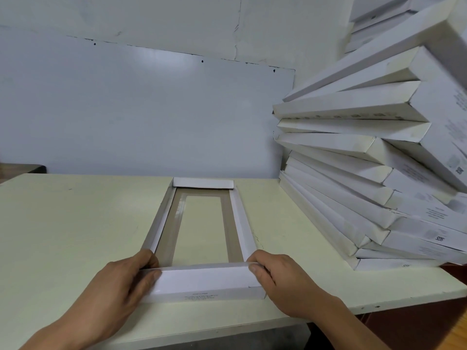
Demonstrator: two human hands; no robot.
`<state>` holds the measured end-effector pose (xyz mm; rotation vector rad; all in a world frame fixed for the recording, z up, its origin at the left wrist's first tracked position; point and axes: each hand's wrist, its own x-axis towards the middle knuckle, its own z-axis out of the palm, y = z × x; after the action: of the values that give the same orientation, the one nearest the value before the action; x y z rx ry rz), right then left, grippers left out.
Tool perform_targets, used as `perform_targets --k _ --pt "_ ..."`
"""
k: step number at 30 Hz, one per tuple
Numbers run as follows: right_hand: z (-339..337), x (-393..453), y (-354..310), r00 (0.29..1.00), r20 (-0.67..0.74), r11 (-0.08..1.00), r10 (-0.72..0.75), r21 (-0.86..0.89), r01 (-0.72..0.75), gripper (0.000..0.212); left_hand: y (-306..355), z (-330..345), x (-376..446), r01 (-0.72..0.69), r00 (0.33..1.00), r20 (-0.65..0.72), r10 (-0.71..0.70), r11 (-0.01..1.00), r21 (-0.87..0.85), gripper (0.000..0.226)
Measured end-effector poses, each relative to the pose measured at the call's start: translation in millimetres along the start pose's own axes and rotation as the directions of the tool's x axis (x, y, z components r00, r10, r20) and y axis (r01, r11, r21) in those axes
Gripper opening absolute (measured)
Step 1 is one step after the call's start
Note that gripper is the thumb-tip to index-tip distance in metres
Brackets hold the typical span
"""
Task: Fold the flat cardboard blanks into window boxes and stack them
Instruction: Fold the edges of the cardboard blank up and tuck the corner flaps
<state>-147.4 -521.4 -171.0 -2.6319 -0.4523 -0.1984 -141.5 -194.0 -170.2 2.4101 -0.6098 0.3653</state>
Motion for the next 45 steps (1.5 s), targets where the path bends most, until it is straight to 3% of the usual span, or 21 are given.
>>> perform_targets --k 6,22,26,35,42,45 --pt "2.6 0.3 -2.4 1.0 -0.018 1.0 0.01 0.012 -0.01 0.025 -1.3 2.3 0.3 0.006 1.0 -0.01 -0.006 1.0 0.006 0.01" --pt "8.4 4.9 1.9 0.997 -0.072 1.0 0.012 -0.009 -0.012 0.022 1.0 3.3 0.7 0.008 0.999 -0.051 -0.004 0.997 0.076 0.02" --pt "9.8 4.5 1.6 0.995 -0.089 0.995 0.04 0.089 -0.032 0.021 3.9 6.1 1.4 0.006 0.998 -0.063 0.001 0.994 0.11 0.01" --pt "12.6 5.9 -0.5 0.991 -0.113 0.988 0.077 0.141 -0.061 0.021 3.4 10.9 1.4 0.046 0.997 -0.065 -0.038 0.989 0.137 0.018" --pt "11.3 7.1 -1.9 0.991 -0.087 0.992 0.101 0.088 -0.093 0.02 1.2 13.9 1.2 0.064 0.996 -0.073 -0.055 0.99 0.123 0.016" --pt "7.7 9.5 -2.7 0.993 -0.036 0.98 0.114 0.169 -0.106 0.02 0.3 15.9 1.1 0.065 0.996 -0.077 -0.055 0.988 0.138 0.015"
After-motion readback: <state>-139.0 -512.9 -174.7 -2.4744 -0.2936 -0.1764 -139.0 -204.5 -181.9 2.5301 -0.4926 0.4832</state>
